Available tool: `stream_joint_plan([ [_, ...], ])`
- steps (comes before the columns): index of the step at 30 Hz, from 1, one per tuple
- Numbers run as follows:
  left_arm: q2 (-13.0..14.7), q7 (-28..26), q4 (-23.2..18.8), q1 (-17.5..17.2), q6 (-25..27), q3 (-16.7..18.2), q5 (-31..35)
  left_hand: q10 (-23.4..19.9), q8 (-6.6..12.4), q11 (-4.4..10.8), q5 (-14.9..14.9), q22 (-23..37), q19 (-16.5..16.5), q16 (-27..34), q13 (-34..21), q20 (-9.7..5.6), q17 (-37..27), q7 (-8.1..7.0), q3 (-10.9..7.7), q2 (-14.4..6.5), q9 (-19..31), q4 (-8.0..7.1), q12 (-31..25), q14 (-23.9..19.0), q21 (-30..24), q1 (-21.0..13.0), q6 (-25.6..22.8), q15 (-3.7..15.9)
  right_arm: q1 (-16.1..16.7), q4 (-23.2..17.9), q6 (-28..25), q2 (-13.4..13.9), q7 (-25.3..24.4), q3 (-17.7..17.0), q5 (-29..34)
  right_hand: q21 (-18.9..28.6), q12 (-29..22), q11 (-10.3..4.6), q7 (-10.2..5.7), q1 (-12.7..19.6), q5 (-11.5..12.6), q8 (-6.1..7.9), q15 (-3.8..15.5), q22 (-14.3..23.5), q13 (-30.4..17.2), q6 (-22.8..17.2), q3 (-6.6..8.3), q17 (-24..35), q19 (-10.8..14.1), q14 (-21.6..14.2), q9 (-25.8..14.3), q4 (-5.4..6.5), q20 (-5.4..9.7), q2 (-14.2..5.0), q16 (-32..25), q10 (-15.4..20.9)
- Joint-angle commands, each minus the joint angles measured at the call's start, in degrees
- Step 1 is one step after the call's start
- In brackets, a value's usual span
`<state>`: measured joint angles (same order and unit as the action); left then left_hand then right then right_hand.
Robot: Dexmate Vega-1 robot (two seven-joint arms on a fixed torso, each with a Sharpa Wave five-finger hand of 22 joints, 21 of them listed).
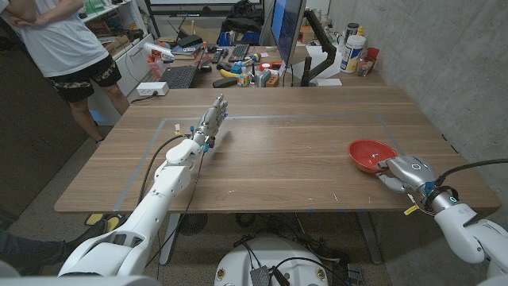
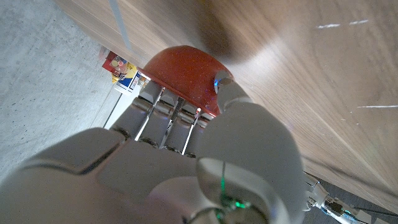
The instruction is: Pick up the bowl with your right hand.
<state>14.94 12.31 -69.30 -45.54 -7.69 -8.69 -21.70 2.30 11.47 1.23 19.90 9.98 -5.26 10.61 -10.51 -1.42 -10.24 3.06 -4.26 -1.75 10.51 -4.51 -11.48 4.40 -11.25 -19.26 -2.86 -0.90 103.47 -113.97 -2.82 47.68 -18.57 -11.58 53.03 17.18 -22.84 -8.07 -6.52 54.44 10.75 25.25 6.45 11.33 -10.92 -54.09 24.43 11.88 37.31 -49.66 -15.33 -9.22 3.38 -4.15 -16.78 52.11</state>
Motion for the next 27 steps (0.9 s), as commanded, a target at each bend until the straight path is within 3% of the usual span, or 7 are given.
stream_joint_plan([
  [1,0.06,0.34,-0.29,0.20,-0.16,-0.02,0.03,0.32,-0.12,0.01,-0.05,0.34,-0.16,0.15,-0.30,0.02,-0.32,0.15,0.36,-0.21,0.20,0.01,0.01,0.43,-0.24,-0.61,-0.20,0.10,0.84,-1.74,0.10,-1.21,-0.45,-1.78,0.95,0.05,0.26,-0.19,-1.07,0.55,-0.09,0.58,6.30,0.20,-0.05,-1.75,-0.08,0.26,-0.26,-0.55,-1.14,0.24,3.74,-0.31,-0.10,0.58],
  [4,0.03,0.34,-0.36,0.22,-0.15,-0.07,0.03,0.39,-0.15,-0.06,-0.05,0.34,-0.22,0.16,-0.30,0.09,-0.32,0.14,0.41,-0.23,0.20,0.01,0.03,0.42,-0.22,-0.63,-0.12,0.10,1.10,-1.98,0.60,-1.48,-0.57,-2.29,1.31,0.08,0.29,0.30,-1.02,0.56,-0.12,0.57,6.23,0.21,-0.05,-1.73,-0.11,0.26,-0.17,-0.57,-1.18,0.32,3.85,-0.34,-0.02,0.75],
  [27,0.41,0.01,-1.81,-0.27,-0.07,-0.28,-0.04,0.28,-0.18,-0.22,-0.07,0.34,-0.16,0.20,-0.30,0.11,-0.32,0.15,0.65,-0.36,0.20,0.01,-0.02,0.33,-0.24,-0.75,-0.01,0.12,1.53,-5.03,5.64,-4.55,1.89,-6.77,2.54,0.01,0.67,-0.24,-1.00,0.75,-0.17,0.69,6.20,0.17,-0.11,-1.94,-0.21,0.23,-0.21,-1.03,-1.45,0.54,3.94,-0.31,0.37,1.10],
])
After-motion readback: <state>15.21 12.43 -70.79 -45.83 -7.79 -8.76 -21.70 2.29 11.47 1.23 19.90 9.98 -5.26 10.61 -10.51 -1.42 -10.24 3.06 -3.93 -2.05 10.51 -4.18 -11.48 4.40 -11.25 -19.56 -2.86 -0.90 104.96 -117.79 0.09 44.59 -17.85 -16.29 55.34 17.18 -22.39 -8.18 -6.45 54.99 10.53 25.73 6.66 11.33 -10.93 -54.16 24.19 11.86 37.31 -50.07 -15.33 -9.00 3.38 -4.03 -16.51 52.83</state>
